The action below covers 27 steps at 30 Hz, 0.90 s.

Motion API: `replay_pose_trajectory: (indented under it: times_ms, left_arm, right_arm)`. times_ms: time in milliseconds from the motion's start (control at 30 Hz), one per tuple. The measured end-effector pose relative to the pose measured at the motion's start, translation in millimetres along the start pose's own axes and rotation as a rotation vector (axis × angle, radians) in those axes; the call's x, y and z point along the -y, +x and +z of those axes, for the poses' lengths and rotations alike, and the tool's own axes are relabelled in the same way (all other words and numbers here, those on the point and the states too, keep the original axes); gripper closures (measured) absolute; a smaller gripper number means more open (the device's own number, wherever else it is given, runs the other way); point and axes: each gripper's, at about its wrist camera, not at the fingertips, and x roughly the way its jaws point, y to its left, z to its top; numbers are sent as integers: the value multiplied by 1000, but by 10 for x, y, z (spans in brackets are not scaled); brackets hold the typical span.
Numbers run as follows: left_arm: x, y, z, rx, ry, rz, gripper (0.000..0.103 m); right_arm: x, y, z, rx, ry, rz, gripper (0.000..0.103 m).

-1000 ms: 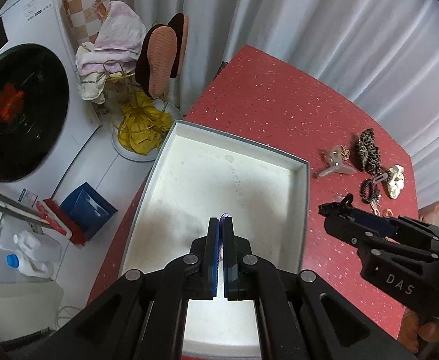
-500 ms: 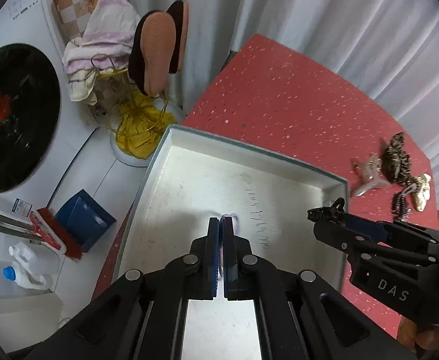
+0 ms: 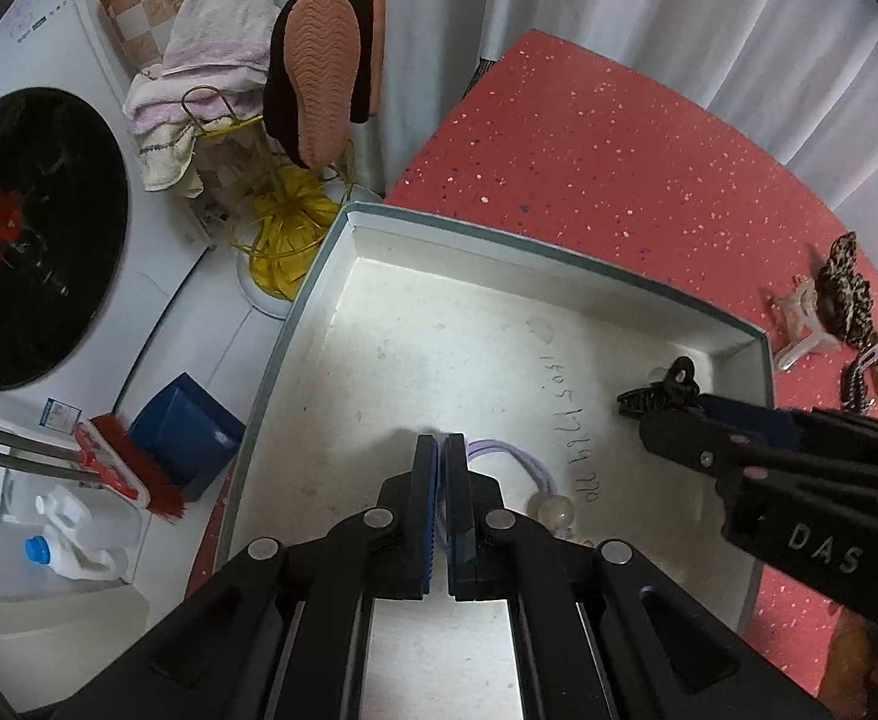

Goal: Organize jewelry
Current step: 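Carry both items to the white tray and open both grippers to release them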

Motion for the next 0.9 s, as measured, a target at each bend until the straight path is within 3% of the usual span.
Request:
replay_pose_trajectory:
  times_ms: [100,433,767,800,833,900]
  left_arm:
    - [-4,-3,-14,-5,5,9,100]
    - [-24,-43,-23,-32,-2,10,100]
    - [40,-129,-94,-32,1,12,96]
    - [47,-138,-104,-32,1,16,81]
    - [49,-143,-111,-37,-3,24,12]
    - [50,-191,-130,-3,-14,69,0]
  right_arm:
    - [7,4,-6,-4,0,3,65]
    - [89,-231,7,27,29,37,46]
    - [245,-574,-88,66,73,46,45]
    - [264,-592,-107,66,77,47,45]
    - [288,-614,-130,69,84,48,45]
    - [337,-666,-184,72,96,51,45]
